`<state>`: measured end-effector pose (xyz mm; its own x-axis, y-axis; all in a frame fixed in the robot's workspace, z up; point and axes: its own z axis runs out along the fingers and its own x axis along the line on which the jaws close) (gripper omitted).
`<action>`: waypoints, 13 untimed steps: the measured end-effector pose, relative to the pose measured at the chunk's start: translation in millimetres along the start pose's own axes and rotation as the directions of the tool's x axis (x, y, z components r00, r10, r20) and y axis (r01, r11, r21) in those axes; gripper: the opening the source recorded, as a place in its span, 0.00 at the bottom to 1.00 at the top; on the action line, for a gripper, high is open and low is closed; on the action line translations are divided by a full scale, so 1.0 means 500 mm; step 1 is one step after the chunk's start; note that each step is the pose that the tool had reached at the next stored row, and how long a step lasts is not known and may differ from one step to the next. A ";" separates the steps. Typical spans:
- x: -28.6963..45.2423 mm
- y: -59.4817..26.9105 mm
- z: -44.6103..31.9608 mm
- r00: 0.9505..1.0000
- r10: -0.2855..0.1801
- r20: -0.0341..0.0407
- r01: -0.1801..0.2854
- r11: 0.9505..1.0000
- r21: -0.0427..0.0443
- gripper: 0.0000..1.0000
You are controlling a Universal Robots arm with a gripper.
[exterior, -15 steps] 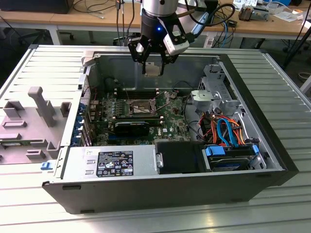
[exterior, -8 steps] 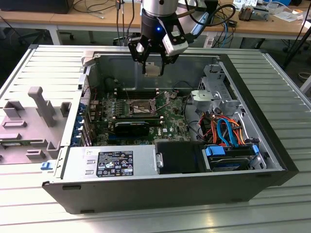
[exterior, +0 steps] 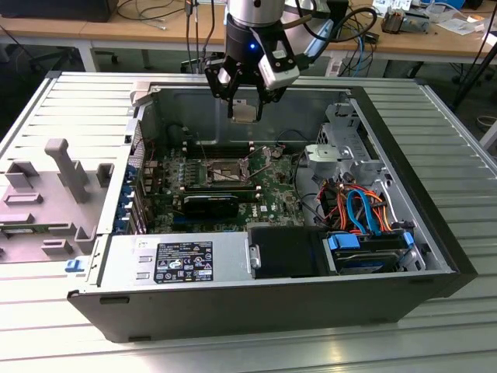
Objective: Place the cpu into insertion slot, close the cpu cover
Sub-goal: 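Place the cpu into insertion slot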
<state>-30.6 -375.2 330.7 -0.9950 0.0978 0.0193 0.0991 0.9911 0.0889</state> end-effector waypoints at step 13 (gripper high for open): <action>0.000 0.000 0.000 1.000 0.021 0.002 -0.021 1.000 0.000 0.55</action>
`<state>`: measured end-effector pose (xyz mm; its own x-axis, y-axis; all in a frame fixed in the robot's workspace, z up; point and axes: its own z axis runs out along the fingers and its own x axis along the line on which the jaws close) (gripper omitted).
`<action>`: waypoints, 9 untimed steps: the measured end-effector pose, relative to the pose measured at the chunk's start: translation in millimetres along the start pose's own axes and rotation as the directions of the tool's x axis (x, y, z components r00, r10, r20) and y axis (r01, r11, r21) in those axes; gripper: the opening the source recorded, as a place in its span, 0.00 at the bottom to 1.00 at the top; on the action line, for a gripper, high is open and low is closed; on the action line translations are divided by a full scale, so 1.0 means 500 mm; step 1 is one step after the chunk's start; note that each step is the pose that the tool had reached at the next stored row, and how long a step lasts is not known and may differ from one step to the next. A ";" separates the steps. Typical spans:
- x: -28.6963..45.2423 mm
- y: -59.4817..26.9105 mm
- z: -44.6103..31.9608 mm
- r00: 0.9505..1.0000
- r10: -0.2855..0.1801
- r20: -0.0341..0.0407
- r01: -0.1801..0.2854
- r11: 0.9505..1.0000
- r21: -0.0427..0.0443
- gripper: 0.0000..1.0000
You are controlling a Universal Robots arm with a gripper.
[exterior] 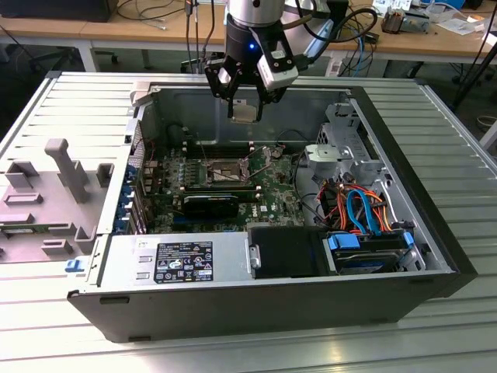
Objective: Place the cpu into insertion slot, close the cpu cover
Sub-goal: 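Place the cpu into insertion slot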
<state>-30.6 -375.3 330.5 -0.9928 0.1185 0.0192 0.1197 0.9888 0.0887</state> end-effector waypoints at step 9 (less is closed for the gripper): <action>0.000 0.000 0.000 1.000 0.011 0.001 -0.011 1.000 0.002 0.55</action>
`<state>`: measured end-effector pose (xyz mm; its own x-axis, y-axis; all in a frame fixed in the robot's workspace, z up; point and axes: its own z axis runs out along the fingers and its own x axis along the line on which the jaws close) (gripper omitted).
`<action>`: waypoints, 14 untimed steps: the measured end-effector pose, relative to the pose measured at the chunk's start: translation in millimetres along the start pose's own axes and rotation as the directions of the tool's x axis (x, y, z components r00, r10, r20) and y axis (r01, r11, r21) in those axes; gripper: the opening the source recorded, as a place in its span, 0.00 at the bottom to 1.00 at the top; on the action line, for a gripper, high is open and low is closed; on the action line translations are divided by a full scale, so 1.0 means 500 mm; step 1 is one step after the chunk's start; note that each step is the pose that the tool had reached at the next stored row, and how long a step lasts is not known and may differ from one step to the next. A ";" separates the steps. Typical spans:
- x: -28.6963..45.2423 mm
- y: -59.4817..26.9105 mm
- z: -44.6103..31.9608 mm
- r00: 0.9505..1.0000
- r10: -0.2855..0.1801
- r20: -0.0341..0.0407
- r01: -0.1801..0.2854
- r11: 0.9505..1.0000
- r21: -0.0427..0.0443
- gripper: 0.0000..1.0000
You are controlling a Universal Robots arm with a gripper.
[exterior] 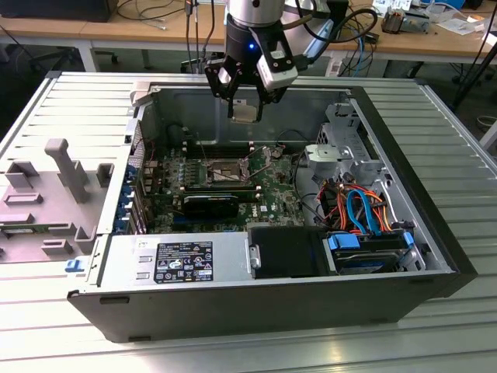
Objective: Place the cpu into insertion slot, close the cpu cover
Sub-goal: 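Place the cpu into insertion slot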
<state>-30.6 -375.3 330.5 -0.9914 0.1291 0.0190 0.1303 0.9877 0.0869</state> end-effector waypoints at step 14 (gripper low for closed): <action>0.000 0.000 0.000 1.000 0.019 0.002 -0.019 1.000 0.000 0.55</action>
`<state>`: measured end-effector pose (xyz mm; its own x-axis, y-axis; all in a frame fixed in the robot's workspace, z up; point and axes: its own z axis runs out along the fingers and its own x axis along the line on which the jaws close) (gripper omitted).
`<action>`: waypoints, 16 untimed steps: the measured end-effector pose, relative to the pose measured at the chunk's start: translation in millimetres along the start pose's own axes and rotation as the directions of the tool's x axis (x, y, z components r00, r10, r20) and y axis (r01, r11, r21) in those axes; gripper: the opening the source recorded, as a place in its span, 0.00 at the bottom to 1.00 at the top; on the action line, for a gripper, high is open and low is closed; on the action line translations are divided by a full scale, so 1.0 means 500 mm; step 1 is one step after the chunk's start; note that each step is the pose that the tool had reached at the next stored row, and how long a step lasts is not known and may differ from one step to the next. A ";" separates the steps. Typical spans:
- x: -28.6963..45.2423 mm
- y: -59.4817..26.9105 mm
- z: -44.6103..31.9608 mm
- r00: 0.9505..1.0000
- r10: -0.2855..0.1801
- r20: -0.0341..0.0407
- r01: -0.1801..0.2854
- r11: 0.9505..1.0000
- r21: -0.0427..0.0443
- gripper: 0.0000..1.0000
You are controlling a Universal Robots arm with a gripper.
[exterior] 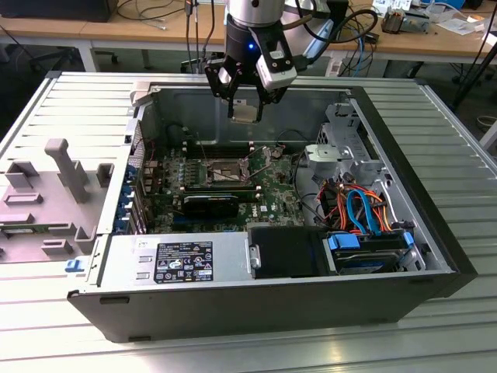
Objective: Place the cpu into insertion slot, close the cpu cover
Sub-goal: 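Place the cpu into insertion slot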
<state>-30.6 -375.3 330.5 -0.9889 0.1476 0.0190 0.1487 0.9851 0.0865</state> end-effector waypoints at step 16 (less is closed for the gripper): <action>0.000 0.000 0.000 1.000 0.013 0.001 -0.013 1.000 0.000 0.55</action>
<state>-30.6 -375.3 330.4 -0.9869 0.1604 0.0190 0.1614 0.9831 0.0864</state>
